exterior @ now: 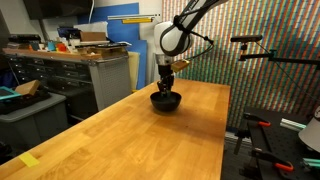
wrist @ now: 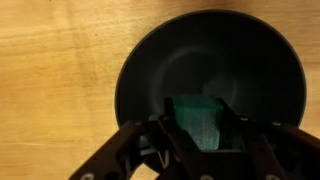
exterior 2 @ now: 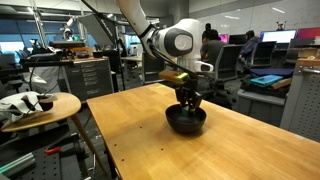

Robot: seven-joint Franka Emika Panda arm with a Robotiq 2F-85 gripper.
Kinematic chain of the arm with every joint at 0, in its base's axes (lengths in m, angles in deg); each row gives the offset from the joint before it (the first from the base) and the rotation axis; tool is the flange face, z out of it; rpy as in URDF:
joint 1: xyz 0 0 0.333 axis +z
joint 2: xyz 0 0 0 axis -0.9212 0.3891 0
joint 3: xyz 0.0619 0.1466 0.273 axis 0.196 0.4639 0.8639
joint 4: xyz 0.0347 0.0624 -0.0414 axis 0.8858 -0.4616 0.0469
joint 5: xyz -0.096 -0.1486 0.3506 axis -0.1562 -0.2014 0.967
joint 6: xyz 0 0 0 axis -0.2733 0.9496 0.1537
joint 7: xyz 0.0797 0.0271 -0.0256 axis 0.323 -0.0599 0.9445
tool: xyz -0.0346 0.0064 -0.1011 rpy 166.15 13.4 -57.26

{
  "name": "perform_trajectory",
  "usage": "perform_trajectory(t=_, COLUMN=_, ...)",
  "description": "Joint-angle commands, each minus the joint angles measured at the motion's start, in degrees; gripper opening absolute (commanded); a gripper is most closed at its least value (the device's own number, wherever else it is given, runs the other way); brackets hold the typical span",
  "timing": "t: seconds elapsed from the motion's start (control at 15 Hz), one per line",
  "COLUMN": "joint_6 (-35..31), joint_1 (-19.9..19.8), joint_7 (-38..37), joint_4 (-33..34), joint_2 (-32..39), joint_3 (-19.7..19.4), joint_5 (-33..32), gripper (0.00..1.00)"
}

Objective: Put the block in the bowl

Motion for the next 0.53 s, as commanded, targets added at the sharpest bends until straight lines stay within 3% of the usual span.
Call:
perform_trajectory(t=0.0, joint_6=1.1, joint_1=0.0, joint_7=0.9, joint_4=2.5, joint_2=2.2, joint_3=0.2, joint_5=-0.1, gripper=0.18)
perform_trajectory(t=0.07, joint_6=1.2, joint_1=0.0, joint_7=1.1, joint_4=2.4, joint_2=2.5, joint_3=0.3, joint_5=0.0, gripper=0.18)
perform_trajectory(t=0.2, joint_6=1.6, joint_1=-0.5, joint_7=2.5, joint_4=1.9, joint_2=2.5, joint_3=1.3, joint_5=0.8, gripper=0.68)
perform_trajectory(t=0.27, joint_6=1.6, joint_1=-0.3, joint_7=2.8, joint_4=1.7, joint_2=2.5, joint_3=1.2, joint_5=0.4, gripper=0.69)
perform_trajectory(t=0.47, joint_6=2.1, joint_1=-0.3, joint_7=3.4, joint_4=1.5, joint_2=1.4, joint_3=1.6, joint_5=0.5, gripper=0.91)
